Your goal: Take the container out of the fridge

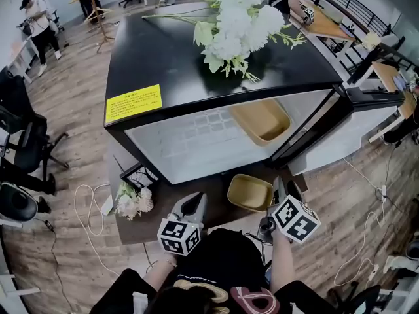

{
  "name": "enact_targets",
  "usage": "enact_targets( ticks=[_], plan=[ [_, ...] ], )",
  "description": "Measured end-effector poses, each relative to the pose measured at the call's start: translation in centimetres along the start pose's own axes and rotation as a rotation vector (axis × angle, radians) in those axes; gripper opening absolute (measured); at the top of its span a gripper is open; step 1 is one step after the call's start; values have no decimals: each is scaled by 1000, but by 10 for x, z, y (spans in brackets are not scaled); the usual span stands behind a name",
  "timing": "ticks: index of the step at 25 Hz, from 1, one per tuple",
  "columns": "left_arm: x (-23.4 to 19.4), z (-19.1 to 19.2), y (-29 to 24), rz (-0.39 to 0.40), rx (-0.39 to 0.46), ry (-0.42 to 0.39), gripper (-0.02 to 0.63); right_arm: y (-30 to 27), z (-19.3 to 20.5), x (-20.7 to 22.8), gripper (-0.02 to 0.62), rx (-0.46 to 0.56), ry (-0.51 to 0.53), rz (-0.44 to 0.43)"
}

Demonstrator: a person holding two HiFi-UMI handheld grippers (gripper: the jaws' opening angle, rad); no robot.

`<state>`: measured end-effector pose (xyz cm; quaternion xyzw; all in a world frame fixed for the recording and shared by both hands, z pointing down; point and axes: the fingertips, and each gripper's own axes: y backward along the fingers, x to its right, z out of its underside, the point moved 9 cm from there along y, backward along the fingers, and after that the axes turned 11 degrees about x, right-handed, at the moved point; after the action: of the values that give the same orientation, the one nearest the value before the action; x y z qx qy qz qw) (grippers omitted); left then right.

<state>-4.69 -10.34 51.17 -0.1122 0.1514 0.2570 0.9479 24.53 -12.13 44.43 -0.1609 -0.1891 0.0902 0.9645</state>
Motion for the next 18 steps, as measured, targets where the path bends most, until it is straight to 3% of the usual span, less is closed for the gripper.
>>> enact_targets(
  ticks=[9,18],
  plan=[
    [-8,-5,7,18,-23,-10,8,11,-57,-32,190,145,-121,-61],
    [-19,-6,18,-2,-29,-10,8,-5,-95,-64,190,221,-142,-101]
  ],
)
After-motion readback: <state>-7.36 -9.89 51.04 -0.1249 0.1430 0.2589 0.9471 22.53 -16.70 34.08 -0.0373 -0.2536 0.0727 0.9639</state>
